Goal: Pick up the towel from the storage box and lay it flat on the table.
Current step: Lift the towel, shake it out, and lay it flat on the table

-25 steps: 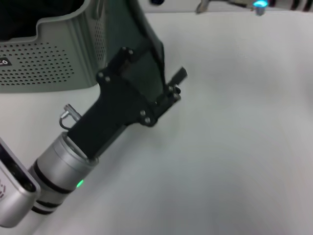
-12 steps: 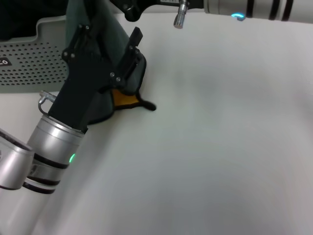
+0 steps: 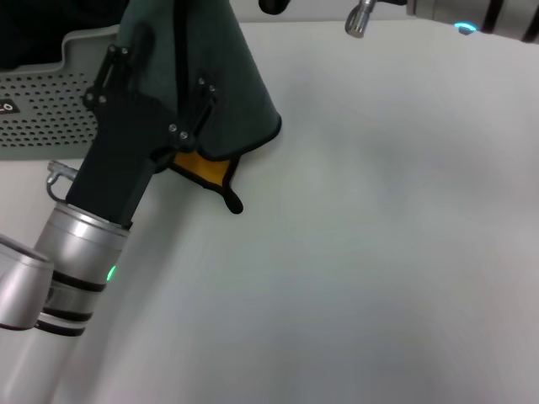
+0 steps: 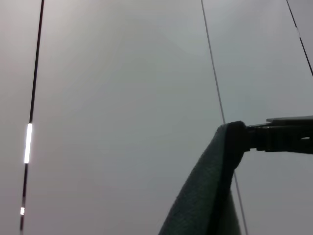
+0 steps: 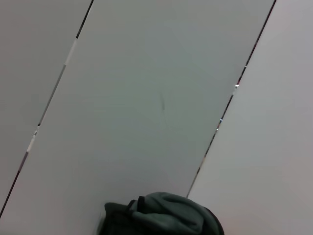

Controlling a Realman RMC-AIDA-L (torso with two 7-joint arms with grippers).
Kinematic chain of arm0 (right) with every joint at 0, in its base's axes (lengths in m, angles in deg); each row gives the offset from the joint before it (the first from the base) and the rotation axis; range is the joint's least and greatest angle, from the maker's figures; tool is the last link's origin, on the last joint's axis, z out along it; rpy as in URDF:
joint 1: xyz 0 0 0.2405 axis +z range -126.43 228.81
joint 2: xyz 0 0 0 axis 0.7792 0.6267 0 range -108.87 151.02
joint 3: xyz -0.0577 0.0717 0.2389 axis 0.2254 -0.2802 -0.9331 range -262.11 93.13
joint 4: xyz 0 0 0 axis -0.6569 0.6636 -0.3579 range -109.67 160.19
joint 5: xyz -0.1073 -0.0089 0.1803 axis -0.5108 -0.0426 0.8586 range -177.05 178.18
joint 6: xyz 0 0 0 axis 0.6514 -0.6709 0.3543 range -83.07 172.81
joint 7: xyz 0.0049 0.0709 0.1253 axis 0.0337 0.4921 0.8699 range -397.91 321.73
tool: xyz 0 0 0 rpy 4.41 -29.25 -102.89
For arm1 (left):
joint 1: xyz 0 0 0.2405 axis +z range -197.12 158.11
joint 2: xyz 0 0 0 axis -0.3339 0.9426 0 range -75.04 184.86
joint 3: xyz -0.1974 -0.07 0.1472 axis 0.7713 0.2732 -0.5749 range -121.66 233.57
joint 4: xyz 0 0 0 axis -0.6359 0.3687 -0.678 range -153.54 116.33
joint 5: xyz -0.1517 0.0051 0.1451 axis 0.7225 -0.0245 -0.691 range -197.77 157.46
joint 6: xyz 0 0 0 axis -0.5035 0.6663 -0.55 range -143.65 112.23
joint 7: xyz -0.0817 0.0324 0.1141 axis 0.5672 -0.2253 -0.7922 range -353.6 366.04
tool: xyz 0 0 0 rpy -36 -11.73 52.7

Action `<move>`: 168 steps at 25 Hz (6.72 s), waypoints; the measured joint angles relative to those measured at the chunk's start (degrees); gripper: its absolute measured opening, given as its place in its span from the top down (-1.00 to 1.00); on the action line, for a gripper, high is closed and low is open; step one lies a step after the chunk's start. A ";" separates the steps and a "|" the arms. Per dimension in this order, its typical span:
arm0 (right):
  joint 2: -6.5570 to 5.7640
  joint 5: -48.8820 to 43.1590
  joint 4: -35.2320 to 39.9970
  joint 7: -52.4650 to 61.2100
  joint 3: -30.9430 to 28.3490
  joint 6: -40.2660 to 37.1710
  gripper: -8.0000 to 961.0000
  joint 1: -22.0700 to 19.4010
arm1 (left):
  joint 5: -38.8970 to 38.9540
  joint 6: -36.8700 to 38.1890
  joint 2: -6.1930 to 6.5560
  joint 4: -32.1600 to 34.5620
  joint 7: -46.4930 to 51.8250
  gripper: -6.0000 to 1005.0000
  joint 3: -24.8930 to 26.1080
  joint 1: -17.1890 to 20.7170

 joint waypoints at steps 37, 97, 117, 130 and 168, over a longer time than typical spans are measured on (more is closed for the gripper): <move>0.13 8.58 6.41 2.67 -1.52 0.33 0.95 -7.40 | 12.54 -5.14 0.00 -0.84 -12.51 -0.42 -6.29 -0.48; 0.08 14.61 -5.76 2.18 -8.58 4.18 0.95 -4.55 | 9.82 8.65 0.00 -3.84 -24.54 -0.40 -19.54 -0.84; 0.24 14.79 -12.54 2.18 -9.01 3.61 0.94 -0.79 | 9.76 8.74 -0.02 -4.57 -22.50 -0.18 -19.59 -1.28; 0.23 15.59 -13.87 2.18 -9.24 4.01 0.94 -1.09 | 4.45 12.67 0.00 -5.29 -22.24 0.01 -20.01 -0.83; 0.23 23.60 -12.06 2.18 -7.42 -0.81 0.94 5.34 | 8.69 -0.91 0.00 -3.27 -41.51 0.16 -20.12 -5.04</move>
